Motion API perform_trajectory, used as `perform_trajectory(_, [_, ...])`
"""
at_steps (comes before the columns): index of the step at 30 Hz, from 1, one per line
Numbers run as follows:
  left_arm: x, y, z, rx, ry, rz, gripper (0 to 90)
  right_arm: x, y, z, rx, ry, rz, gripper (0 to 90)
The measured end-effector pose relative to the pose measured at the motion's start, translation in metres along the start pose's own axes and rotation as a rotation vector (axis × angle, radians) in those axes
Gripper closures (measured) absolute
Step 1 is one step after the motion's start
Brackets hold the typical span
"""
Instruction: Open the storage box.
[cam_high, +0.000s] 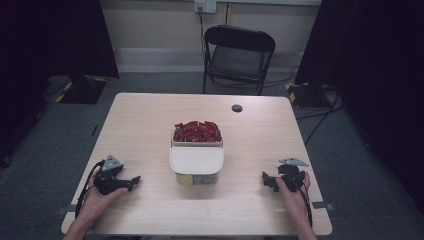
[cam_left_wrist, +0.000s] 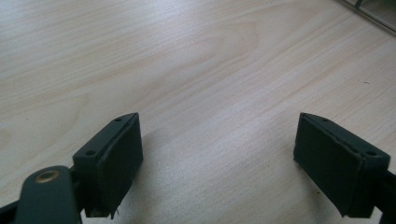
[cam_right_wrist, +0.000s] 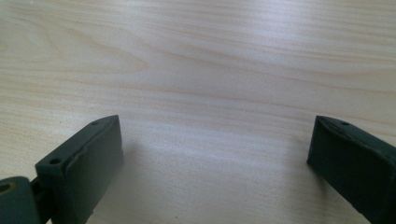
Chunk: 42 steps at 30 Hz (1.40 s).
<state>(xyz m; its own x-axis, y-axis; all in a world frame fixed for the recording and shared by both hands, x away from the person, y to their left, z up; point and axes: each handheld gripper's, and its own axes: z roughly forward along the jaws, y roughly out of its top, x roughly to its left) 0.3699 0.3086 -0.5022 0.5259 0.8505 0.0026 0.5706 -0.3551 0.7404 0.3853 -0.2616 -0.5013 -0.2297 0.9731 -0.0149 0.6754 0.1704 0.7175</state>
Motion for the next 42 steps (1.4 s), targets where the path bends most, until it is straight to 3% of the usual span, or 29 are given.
perform_trajectory(13, [0.0,0.0,0.0,0.0,0.001,0.0,15.2,0.0,0.0,-0.001,0.002,0.0,0.001,5.0])
perform_trajectory(17, [0.0,0.0,0.0,0.0,0.001,0.0,15.1,0.0,0.001,-0.003,-0.009,0.002,-0.001,14.8])
perform_trajectory(20, [0.0,0.0,0.0,0.0,0.0,0.0,15.1,0.002,0.001,-0.004,-0.01,0.004,-0.019,14.6])
perform_trajectory(36, [0.0,0.0,0.0,0.0,0.0,0.0,15.2,0.008,0.009,-0.016,-0.031,0.094,-0.002,15.1])
perform_trajectory(42, [0.0,0.0,0.0,0.0,0.0,-0.001,15.1,0.012,0.014,-0.027,-0.064,0.141,0.0,15.0])
